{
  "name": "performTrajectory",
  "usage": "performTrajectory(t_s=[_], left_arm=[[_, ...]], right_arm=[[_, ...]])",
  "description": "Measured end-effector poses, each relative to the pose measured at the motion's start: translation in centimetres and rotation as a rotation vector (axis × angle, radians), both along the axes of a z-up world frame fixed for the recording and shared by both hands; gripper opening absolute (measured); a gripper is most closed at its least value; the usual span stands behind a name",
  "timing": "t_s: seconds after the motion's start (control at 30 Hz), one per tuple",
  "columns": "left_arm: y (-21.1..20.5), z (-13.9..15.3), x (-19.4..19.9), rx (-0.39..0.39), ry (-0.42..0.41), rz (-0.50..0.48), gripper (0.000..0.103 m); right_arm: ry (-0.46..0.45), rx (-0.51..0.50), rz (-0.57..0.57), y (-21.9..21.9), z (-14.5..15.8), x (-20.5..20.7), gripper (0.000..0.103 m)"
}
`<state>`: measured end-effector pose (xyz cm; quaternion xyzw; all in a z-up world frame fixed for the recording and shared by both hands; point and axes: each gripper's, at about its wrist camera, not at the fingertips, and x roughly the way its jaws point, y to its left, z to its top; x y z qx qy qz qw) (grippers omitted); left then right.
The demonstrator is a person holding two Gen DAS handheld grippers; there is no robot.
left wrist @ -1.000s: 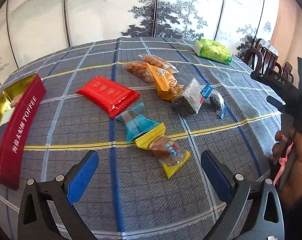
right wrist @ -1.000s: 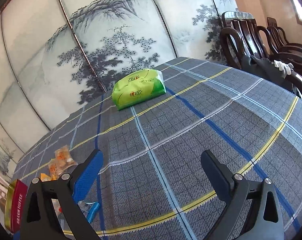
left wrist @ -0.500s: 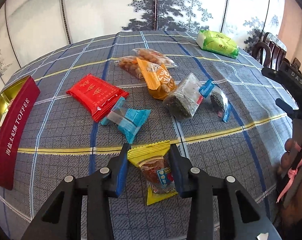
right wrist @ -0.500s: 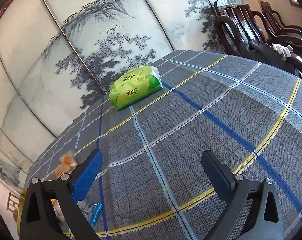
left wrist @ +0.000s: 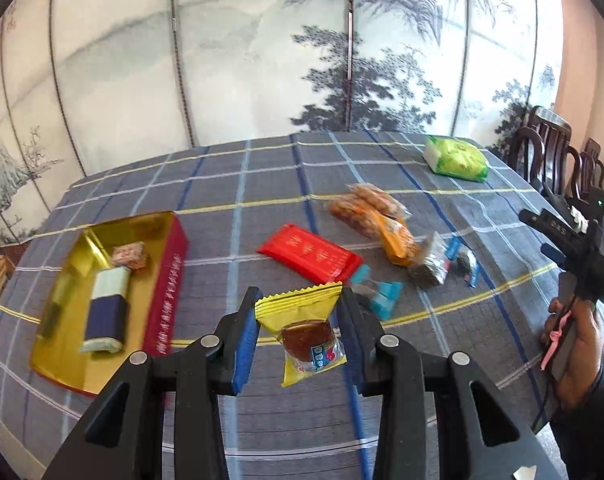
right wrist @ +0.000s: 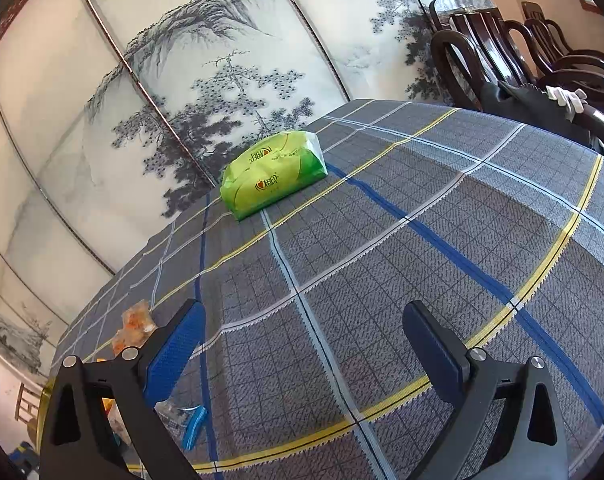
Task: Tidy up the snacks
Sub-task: 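Carry the yellow candy into the gold tin and open the left gripper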
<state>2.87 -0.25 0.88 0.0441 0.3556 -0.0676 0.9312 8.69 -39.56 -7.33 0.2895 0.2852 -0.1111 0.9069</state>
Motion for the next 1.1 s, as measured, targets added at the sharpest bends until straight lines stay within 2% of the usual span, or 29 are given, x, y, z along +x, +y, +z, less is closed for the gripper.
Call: performTrajectory(t_s=[0.23,0.4,0.6,0.67,0.77,0.93,1.1], left_arm=[[10.1,4.0,1.4,0.015,-0.061,0.196,0.034],[15.6,4.6,3.4,-0.006,-0.016,0.299,0.034],[19.0,1.9,4.3,-0.014,0.064,0.368,0.035],[19.7,0.6,4.5,0.008,0.082,0.391,0.035],[21.1,-1.6,4.8,-0.008,0.135,0.418,0.035],[21.4,-4.7,4.6,0.012,0.198,0.429,0.035],[21.5,-6.0,4.4,0.020,0.227,0.428,0.035]], right_arm=[[0.011,0.003,-0.006,-0.1,-0.1,0.1,0.099],[0.015,0.002,-0.008,-0.1,-0.1,0.1,0.099],[0.018,0.001,-0.011,-0.2,-0.3,0.2,0.099],[0.018,0.001,-0.010,-0.2,-0.3,0.2,0.099],[0.020,0.001,-0.011,-0.3,-0.4,0.1,0.099],[0.022,0.001,-0.012,-0.4,-0.6,0.1,0.099],[0.023,0.000,-0.012,-0.5,-0.6,0.1,0.099]])
